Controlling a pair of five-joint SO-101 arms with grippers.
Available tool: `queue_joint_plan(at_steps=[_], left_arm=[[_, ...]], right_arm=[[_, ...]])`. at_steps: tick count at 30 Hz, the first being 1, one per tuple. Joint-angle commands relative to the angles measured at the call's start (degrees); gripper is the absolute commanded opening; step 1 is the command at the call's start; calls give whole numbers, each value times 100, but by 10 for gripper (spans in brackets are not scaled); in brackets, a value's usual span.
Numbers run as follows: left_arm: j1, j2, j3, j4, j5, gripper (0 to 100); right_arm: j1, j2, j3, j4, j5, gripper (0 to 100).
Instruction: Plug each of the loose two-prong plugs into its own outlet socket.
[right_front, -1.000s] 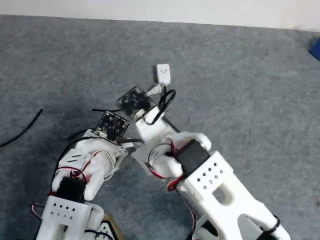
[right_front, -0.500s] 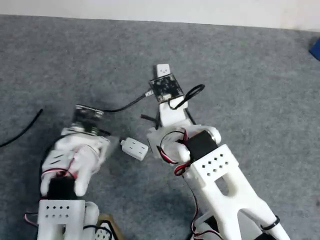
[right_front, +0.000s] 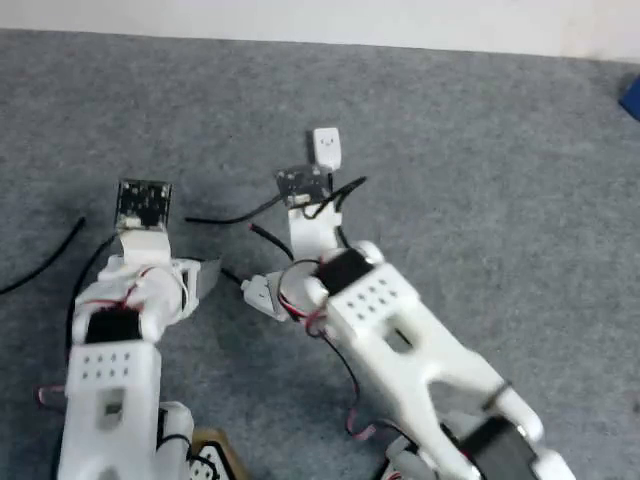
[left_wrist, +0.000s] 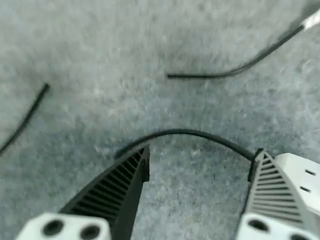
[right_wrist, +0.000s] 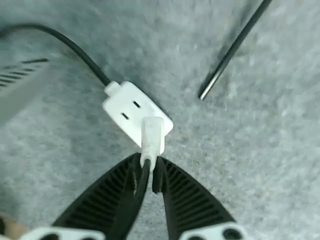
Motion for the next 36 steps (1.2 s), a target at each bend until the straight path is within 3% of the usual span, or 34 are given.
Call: queue_joint_plan(at_steps=[1, 5, 17, 22, 36], left_arm=[[-215, 752, -541, -369, 132, 318], [-198, 1209, -567, -738, 141, 316], [-224, 1314, -629, -791, 141, 316], [-207, 1341, -620, -826, 141, 316], [-224, 1349, -541, -1046, 299, 316]], right_arm=[[-31, 426, -541, -66, -308, 5], [-31, 523, -664, -92, -316, 5], [4, 514, -954, 470, -378, 5], [4, 523, -1490, 1068, -1582, 5], [-31, 576, -1710, 1200, -2391, 5]])
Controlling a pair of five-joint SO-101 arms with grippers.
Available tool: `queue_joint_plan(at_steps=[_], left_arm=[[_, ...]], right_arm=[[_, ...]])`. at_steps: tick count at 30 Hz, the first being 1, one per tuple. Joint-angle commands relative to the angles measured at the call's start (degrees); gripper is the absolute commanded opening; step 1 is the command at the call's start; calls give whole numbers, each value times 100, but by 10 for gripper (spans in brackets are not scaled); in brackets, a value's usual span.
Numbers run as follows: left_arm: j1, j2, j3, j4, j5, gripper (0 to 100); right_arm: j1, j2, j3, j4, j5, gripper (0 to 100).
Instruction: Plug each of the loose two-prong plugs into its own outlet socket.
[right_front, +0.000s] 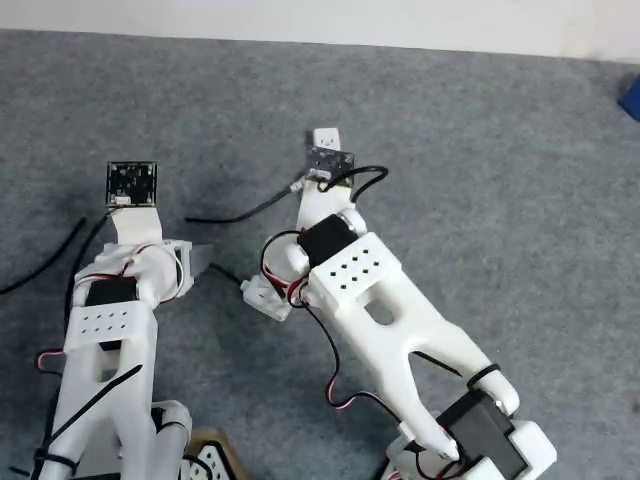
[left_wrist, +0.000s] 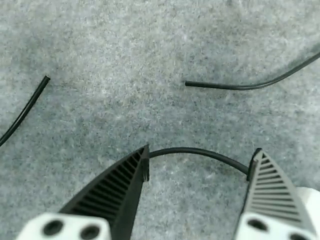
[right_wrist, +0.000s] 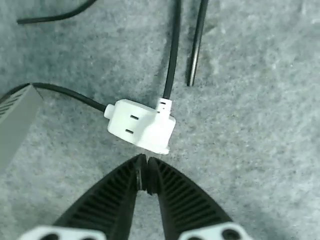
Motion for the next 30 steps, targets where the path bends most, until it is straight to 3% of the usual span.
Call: queue_joint_plan(at_steps=[1, 4, 9, 14, 16, 21, 30], left_arm=[[-48, 4, -145, -114, 44, 316], [-48, 4, -145, -114, 44, 316], [-31, 4, -136, -97, 26, 316], [-31, 4, -136, -88, 26, 316], [-31, 4, -136, -79, 26, 316], [-31, 4, -127, -97, 35, 316], [-31, 4, -119, -97, 44, 316]], right_arm=[[-22, -22, -277, 48, -88, 5], [-13, -22, -277, 48, -70, 5], [-13, -13, -277, -154, 633, 10], [189, -4, -251, -400, 2752, 137], [418, 66, -57, -655, 3235, 193], [673, 787, 127, -1015, 2330, 159], [-22, 1464, -470, -1138, 1662, 134]])
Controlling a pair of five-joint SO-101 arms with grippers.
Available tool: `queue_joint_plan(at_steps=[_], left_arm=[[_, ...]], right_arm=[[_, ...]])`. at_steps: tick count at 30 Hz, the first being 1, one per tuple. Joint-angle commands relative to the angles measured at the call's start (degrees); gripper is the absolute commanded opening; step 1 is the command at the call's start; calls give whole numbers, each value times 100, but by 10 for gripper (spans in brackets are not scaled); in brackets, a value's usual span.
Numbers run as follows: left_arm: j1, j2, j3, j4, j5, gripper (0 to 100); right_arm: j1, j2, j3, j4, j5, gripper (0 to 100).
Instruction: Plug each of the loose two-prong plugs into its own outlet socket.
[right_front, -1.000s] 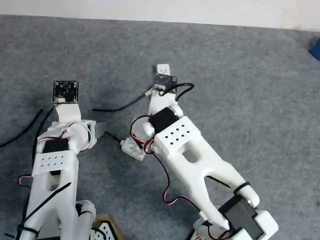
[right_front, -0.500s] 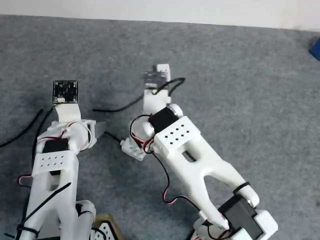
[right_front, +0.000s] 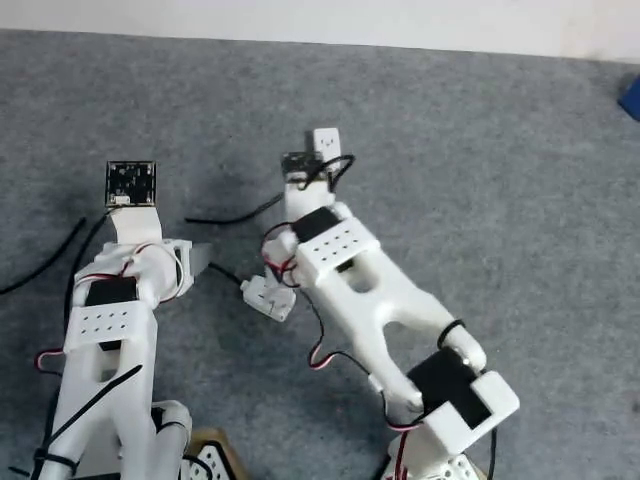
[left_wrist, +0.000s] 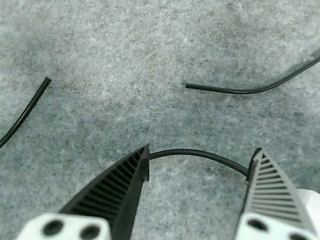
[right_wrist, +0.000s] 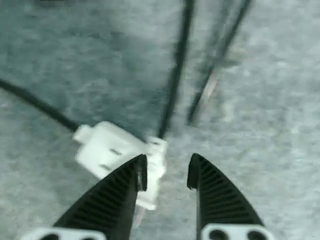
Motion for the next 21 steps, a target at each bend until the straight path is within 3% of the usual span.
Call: queue_joint_plan(at_steps=[1, 21], left_arm=[[-31, 4, -119, -97, 44, 316], [-31, 4, -75, -105, 26, 316]], right_arm=[[-215, -40, -338, -92, -114, 134], [-154, 391, -233, -365, -88, 131]])
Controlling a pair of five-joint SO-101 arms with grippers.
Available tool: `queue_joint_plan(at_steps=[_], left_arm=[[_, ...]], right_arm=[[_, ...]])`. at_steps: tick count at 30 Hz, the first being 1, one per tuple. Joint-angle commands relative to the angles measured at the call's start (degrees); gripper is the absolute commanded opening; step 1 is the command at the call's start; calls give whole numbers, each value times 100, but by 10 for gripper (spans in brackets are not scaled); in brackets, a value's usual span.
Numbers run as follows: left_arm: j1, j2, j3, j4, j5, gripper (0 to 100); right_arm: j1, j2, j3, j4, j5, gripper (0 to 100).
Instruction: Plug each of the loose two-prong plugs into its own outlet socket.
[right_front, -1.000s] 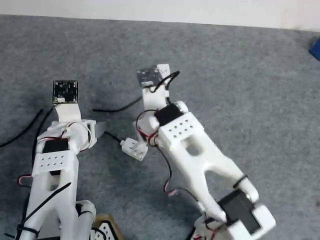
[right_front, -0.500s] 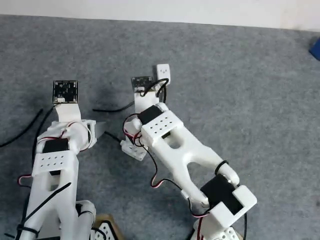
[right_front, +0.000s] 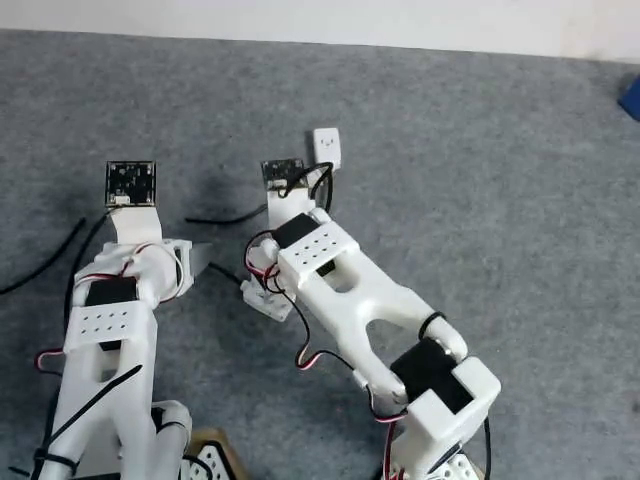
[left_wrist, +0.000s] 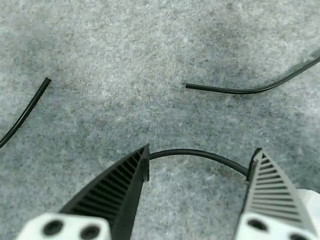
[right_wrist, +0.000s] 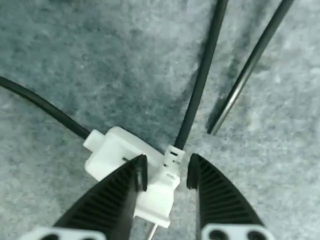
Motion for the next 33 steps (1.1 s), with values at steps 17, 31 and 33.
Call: queue_joint_plan(at_steps=[17, 31, 33], left_arm=[[-31, 4, -66, -97, 26, 316], [48, 4, -110, -35, -149, 319], [382, -22, -215, 369, -536, 319]], right_arm=[[338, -136, -295, 92, -26, 5], [470, -2976, 1604, -1174, 299, 5], [593, -3310, 1965, -1235, 800, 5]])
